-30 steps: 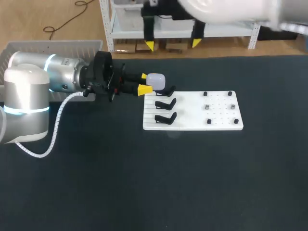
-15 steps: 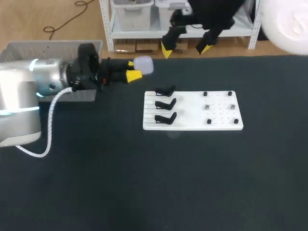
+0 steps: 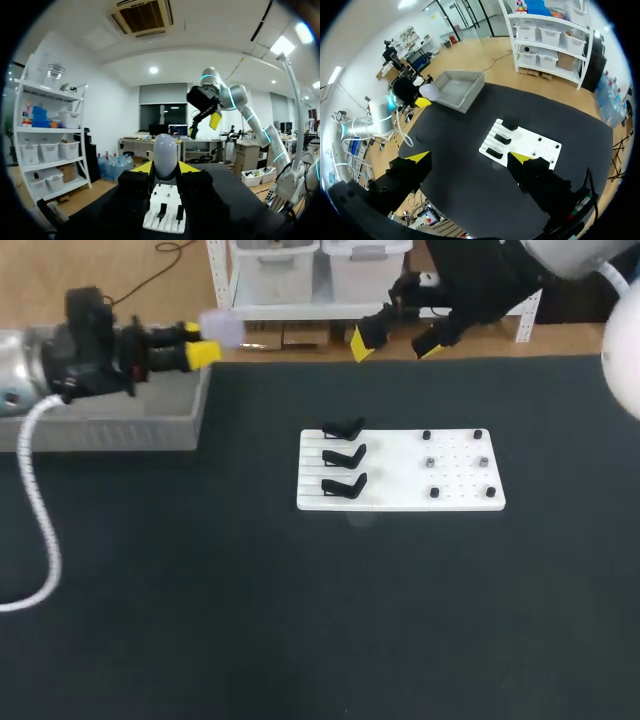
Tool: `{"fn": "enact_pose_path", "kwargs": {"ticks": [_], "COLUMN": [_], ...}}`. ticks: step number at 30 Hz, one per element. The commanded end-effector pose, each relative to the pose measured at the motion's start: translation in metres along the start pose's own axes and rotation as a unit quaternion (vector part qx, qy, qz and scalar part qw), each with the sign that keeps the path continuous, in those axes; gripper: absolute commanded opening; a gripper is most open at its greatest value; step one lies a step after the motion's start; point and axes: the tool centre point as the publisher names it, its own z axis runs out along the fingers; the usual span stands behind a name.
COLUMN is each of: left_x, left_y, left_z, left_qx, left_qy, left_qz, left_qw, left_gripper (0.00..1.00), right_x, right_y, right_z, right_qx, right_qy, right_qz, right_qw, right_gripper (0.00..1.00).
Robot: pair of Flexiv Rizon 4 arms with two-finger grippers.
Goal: Pick up each earbud case from the left stands, insert the matching earbuds, close the lid, and place the case in the box.
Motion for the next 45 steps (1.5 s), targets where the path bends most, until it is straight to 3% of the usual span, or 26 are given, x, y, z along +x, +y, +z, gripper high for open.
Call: {"fn": "enact_pose_path", "kwargs": {"ticks": [1,5,9,12,21,29,30,32,33,36,45], "left_x": [0.0,0.028,0.057,0.073,0.117,0.134,0.134,0.133,0.132,0.123,0.123], "left_y": [0.006,0.032,0.059,0.084,0.163,0.2,0.202,0.205,0.206,0.203,0.203], "left_z": [-0.043,-0.079,-0.103,-0.107,-0.134,-0.146,-0.147,-0.149,-0.151,-0.153,-0.153], "left_qx": [-0.173,-0.227,-0.268,-0.283,-0.299,-0.282,-0.28,-0.284,-0.285,-0.286,-0.286], "left_qy": [0.047,0.091,0.089,0.101,0.16,0.194,0.196,0.204,0.207,0.205,0.205], "left_qz": [-0.013,-0.043,-0.078,-0.074,-0.075,-0.07,-0.069,-0.073,-0.071,-0.057,-0.057], "left_qw": [0.984,0.969,0.956,0.951,0.938,0.937,0.937,0.934,0.933,0.934,0.934], "left_gripper": [0.0,0.0,0.0,0.0,0.0,0.0,0.08,0.87,1.0,1.0,1.0], "right_x": [0.005,0.005,0.005,0.005,0.005,0.005,0.005,0.005,0.005,0.005,0.005], "right_y": [0.001,0.001,0.001,0.001,0.001,0.001,0.001,0.001,0.001,0.001,0.001], "right_z": [0.0,0.0,0.0,0.0,0.0,0.0,0.0,0.0,0.0,0.0,0.0], "right_qx": [0.004,0.004,0.004,0.004,0.004,0.004,0.004,0.004,0.004,0.004,0.004], "right_qy": [-0.056,-0.056,-0.056,-0.056,-0.056,-0.056,-0.056,-0.056,-0.056,-0.056,-0.056], "right_qz": [0.001,0.001,0.001,0.001,0.001,0.001,0.001,0.001,0.001,0.001,0.001], "right_qw": [0.998,0.998,0.998,0.998,0.998,0.998,0.998,0.998,0.998,0.998,0.998], "right_gripper": [1.0,1.0,1.0,1.0,1.0,1.0,1.0,1.0,1.0,1.0,1.0]}}
